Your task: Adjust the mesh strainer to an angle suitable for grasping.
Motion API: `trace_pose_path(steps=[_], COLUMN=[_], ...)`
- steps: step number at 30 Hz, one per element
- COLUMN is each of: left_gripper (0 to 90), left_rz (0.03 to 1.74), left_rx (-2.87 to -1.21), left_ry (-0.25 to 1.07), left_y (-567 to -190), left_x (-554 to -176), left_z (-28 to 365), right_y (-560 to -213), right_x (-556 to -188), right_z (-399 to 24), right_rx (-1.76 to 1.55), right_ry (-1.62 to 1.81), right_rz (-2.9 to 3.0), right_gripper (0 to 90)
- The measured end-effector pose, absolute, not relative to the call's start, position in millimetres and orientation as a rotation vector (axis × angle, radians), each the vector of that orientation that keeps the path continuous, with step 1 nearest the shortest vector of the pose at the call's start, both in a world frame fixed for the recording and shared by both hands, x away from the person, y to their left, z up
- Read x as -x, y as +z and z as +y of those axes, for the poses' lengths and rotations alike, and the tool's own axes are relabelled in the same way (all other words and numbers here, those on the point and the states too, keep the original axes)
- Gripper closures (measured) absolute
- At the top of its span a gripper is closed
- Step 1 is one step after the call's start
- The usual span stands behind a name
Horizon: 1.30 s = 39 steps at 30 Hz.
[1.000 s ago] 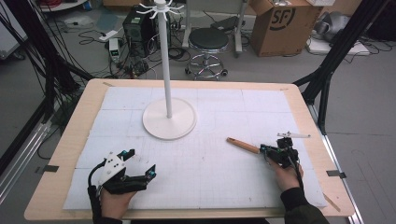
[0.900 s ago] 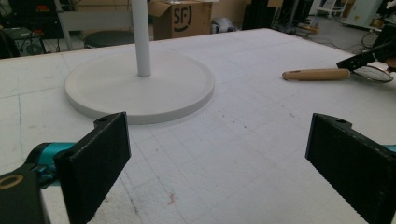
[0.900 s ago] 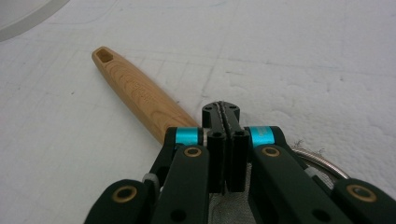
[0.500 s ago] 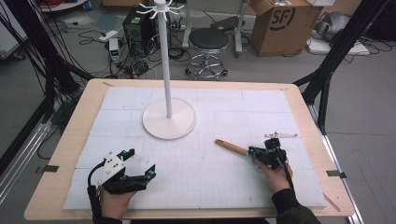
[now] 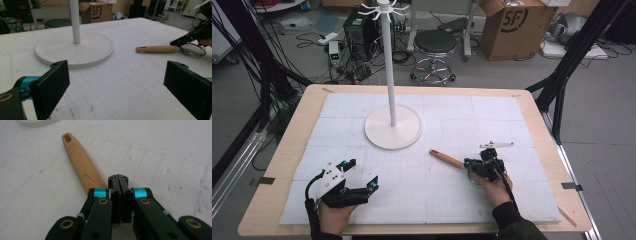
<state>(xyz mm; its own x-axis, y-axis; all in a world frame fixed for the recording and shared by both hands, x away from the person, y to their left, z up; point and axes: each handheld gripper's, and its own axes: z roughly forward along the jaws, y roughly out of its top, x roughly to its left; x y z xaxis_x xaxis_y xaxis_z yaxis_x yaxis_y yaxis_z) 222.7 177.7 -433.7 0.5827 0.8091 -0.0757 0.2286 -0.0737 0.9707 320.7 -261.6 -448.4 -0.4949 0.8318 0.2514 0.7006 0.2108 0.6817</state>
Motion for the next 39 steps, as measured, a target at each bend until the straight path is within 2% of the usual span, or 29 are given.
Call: trace_pose_path(steps=[23,24,25,26,32,36,39], left_gripper=[7.2,7.2,7.2,7.2,7.2,7.2,7.2], left_rz=[0.879,0.883,0.883,0.889,0.889,0.887,0.885], left_rx=[-1.616,-1.613,-1.614,-1.613,-1.616,-1.619,-1.620], left_ry=[0.600,0.603,0.603,0.601,0.599,0.601,0.601], left_y=[-431.7,-432.0,-432.1,-432.2,-432.8,-432.6,-432.5], left_x=[-224.3,-224.1,-224.4,-224.4,-225.1,-224.5,-224.4], left_z=[176.2,176.6,177.0,177.2,176.9,176.3,176.0], right_y=[-446.1,-443.1,-440.3,-437.7,-431.0,-431.2,-430.9], right_x=[-308.3,-307.2,-307.0,-306.9,-309.2,-308.4,-309.0], right_z=[-242.7,-245.4,-248.8,-252.5,-269.5,-266.4,-260.0], right_rx=[-1.412,-1.411,-1.409,-1.404,-1.435,-1.429,-1.378], right_ry=[1.208,1.219,1.250,1.287,1.350,1.352,1.376], right_rz=[2.350,2.333,2.308,2.279,2.182,2.192,2.239], right_gripper=[89.2,82.9,73.0,68.5,57.1,54.5,41.4])
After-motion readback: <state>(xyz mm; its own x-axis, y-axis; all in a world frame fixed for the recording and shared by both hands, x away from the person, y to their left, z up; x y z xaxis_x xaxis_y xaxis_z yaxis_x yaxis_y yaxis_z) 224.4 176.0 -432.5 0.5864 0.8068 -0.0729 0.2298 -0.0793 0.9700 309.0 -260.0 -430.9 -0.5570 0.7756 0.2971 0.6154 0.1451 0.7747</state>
